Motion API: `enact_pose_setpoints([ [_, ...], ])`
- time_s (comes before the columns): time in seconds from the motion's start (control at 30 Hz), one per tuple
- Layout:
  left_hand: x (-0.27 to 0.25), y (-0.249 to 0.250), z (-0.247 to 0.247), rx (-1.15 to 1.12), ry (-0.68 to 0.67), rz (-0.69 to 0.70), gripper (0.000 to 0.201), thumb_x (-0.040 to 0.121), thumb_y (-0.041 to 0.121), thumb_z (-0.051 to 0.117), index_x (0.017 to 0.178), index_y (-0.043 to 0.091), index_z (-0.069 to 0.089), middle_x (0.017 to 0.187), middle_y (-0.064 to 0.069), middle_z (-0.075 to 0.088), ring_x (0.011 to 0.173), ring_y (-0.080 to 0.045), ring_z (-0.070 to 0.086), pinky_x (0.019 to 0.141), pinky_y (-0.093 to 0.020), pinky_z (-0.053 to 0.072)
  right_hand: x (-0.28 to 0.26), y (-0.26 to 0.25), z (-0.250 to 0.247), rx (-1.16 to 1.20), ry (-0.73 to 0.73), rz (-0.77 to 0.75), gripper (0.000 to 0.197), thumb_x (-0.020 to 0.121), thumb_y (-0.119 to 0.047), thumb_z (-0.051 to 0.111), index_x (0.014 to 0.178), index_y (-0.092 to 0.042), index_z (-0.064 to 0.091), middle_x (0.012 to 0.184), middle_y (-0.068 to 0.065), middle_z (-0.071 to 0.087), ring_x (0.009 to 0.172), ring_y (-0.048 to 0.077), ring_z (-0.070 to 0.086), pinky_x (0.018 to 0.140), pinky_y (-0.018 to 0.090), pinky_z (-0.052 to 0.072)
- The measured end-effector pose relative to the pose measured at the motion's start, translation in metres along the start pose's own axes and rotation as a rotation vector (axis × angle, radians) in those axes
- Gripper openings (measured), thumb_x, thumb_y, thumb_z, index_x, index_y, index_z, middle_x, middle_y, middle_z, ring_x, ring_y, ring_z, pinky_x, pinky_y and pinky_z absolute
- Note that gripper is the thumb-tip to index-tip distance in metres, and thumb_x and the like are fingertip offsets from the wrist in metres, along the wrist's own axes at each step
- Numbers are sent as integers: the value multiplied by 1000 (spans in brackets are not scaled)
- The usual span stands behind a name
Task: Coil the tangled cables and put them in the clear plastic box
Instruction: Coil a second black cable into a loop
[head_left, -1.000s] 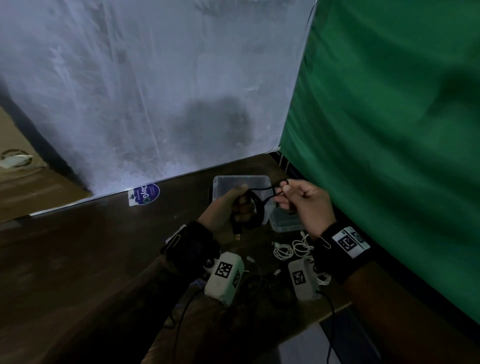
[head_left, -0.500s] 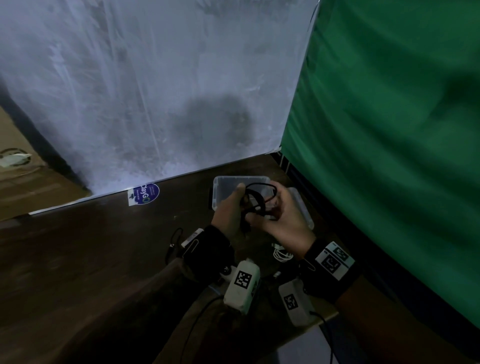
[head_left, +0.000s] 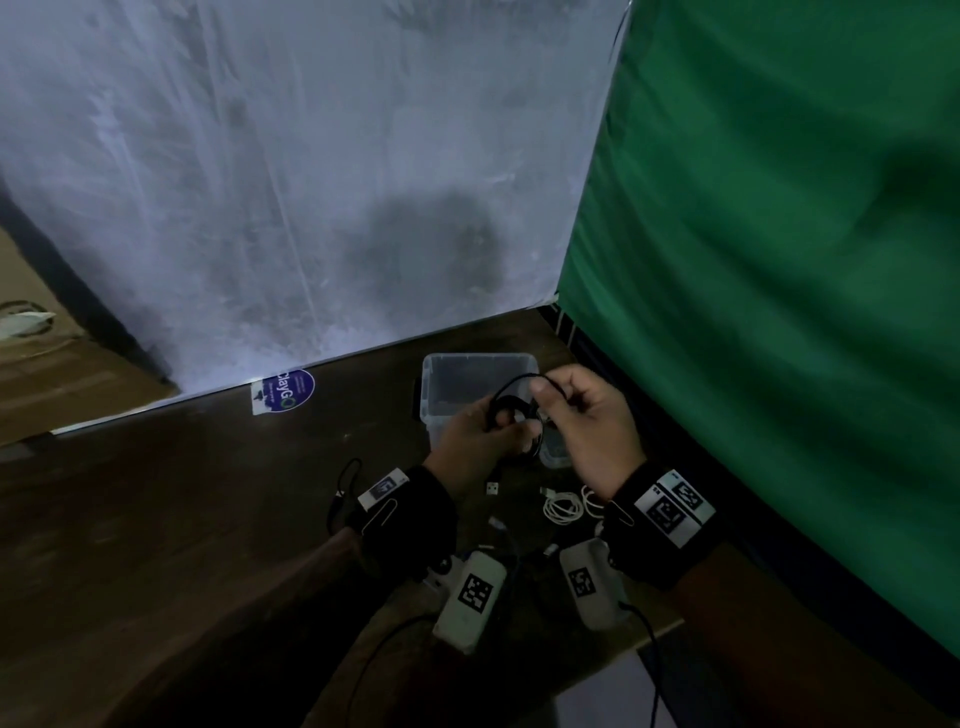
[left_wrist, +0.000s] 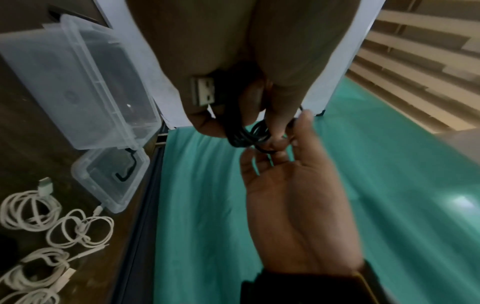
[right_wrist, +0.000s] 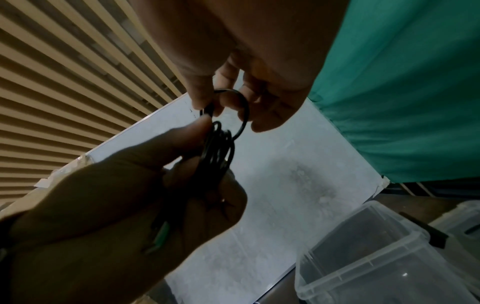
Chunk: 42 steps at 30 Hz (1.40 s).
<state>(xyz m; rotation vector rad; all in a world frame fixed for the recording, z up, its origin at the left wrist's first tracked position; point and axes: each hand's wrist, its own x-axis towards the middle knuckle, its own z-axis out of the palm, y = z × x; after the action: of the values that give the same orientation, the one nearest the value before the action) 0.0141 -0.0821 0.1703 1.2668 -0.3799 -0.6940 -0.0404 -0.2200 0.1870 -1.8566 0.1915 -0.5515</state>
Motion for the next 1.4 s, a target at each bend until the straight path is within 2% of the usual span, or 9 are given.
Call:
enact_pose_setpoints([
  [0.13, -1, 0, -5, 45, 50, 36, 17, 88, 13, 65, 74, 15, 55, 64, 4, 59, 63, -9, 60, 66, -28, 50, -3, -9, -4, 99, -30, 76, 20, 96, -27, 60, 81, -18, 70, 60, -12, 63, 63, 2, 59, 68, 19, 49],
  [0.33, 0, -1, -10, 119, 2, 19, 4, 88, 14, 64, 85, 16, 66, 63, 11, 65, 59, -3, 59, 58, -18, 47, -3, -10, -10, 46, -266, 84, 18, 94, -18, 64, 78, -17, 72, 65, -11, 68, 63, 1, 60, 63, 16, 46],
  [0.5, -5, -4, -10, 68, -117, -96, 21, 83, 34, 71, 65, 25, 67, 59, 7, 56, 55, -9, 50, 54, -21, 41, 11, -15, -23, 22, -54, 46, 20, 96, -18, 62, 80, -9, 69, 66, -4, 68, 61, 5, 61, 60, 14, 45],
  [0.67, -5, -15, -10, -186, -119, -253, 34, 87, 48, 58, 81, 15, 60, 66, 0, 47, 52, -10, 37, 50, -21, 33, 21, -17, -34, -47, 48, -28, 26, 97, -17, 60, 76, -3, 66, 62, 3, 62, 58, 8, 55, 60, 20, 45],
  [0.73, -8, -20, -8, -139, -139, -247, 30, 88, 43, 56, 73, 17, 54, 67, -3, 40, 55, -14, 36, 52, -21, 36, 24, -17, -39, -52, 78, -27, 27, 96, -18, 61, 76, 1, 65, 63, 6, 62, 59, 10, 55, 61, 21, 47],
  [0.9, -9, -22, 3, 245, -137, -178, 22, 102, 29, 41, 97, 13, 56, 92, -10, 56, 87, -28, 56, 82, -35, 48, 27, -13, -46, -74, 138, -2, 28, 95, -24, 63, 76, -3, 67, 65, 13, 65, 58, 12, 55, 63, 30, 48],
  [1.07, -6, -12, -2, 417, -155, -43, 21, 103, 25, 38, 98, 18, 57, 83, -2, 53, 79, -17, 52, 78, -30, 45, 25, -12, -50, 165, 238, 76, 15, 93, -17, 65, 80, -11, 70, 74, 13, 66, 63, 16, 57, 60, 27, 50],
  [1.17, 3, -5, -14, 261, -37, -9, 25, 100, 32, 43, 86, 33, 63, 71, 5, 51, 71, -14, 49, 74, -32, 43, 26, -14, -61, 279, 186, 89, 14, 89, -8, 68, 79, -18, 71, 74, 5, 70, 63, 14, 60, 59, 21, 52],
  [1.4, 13, 12, -16, -152, 15, -44, 21, 101, 22, 43, 81, 17, 50, 67, 1, 32, 58, -12, 29, 62, -25, 29, 11, 18, -56, -140, -192, 53, 16, 94, -9, 62, 102, -20, 70, 98, -1, 73, 94, 11, 68, 85, 22, 49],
])
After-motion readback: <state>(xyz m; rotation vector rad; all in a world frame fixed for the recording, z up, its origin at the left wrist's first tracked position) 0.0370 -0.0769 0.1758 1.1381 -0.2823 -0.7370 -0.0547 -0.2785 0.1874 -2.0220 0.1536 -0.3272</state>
